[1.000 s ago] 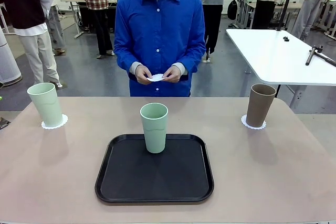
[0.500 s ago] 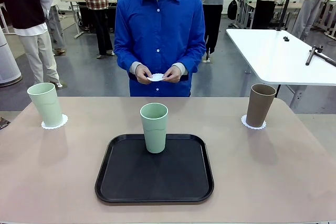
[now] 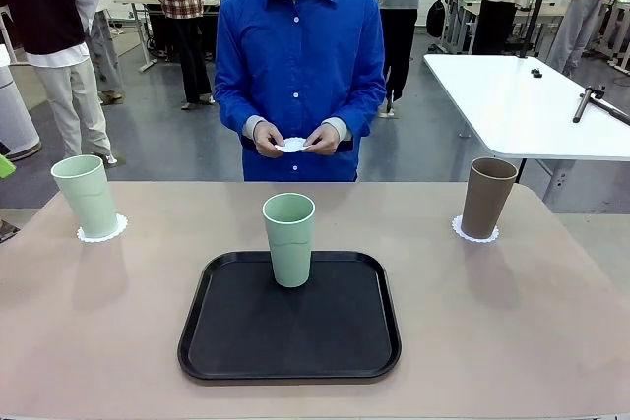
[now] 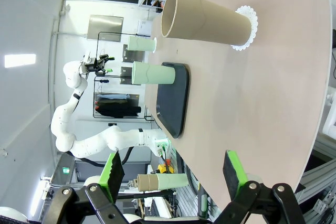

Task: Place coasters on the table and set cups on them.
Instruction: Take one Reusable plastic cup from the Flat Tray and place it on a coaster set by the human.

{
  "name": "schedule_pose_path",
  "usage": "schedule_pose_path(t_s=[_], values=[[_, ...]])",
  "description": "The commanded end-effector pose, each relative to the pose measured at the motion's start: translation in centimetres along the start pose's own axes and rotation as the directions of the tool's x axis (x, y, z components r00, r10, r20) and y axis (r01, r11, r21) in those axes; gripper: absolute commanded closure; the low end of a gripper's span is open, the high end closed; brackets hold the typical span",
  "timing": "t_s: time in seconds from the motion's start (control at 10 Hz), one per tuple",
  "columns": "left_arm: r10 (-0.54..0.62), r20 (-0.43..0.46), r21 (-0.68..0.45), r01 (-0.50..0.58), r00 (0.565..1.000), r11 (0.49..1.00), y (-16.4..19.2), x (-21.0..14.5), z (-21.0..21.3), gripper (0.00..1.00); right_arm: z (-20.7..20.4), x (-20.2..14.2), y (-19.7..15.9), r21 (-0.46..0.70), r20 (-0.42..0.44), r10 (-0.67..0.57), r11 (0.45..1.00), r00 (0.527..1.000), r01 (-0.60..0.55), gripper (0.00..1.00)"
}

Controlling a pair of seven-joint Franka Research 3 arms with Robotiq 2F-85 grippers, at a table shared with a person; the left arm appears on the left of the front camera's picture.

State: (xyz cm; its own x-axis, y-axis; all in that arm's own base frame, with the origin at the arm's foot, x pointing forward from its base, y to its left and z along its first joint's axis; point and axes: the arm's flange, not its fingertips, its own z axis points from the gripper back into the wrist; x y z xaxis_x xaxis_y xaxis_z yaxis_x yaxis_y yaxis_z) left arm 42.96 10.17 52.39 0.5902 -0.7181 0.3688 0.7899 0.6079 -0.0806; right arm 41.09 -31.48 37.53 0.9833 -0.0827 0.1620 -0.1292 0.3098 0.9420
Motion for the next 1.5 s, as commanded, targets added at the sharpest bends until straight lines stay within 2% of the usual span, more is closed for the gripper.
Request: schedule_pose_path(t_s=[0.0, 1.2, 1.3, 1.4], values=[[-0.007, 0.015, -0.012, 0.007, 1.0, 1.0, 0.0, -0.2, 0.5, 0.0, 0.1, 0.1, 0.1, -0.008, 0.004, -0.002, 1.0, 1.0, 0.002, 0.0], [0.004, 0.01, -0.003, -0.004, 1.0, 1.0, 0.2, -0.3, 0.2, 0.0, 0.1, 0.1, 0.1, -0.008, 0.004, -0.002, 1.0, 1.0, 0.002, 0.0], [0.118, -0.023, 0.112, -0.115, 0.993, 0.987, -2.2, -1.3, -0.1, 0.0, 0.1, 0.1, 0.1, -0.008, 0.004, -0.002, 1.0, 1.0, 0.002, 0.0], [0.278, -0.026, 0.186, -0.269, 0.96, 0.945, -5.4, -3.2, -0.1, 0.0, 0.1, 0.1, 0.1, -0.008, 0.004, -0.002, 1.0, 1.0, 0.002, 0.0]])
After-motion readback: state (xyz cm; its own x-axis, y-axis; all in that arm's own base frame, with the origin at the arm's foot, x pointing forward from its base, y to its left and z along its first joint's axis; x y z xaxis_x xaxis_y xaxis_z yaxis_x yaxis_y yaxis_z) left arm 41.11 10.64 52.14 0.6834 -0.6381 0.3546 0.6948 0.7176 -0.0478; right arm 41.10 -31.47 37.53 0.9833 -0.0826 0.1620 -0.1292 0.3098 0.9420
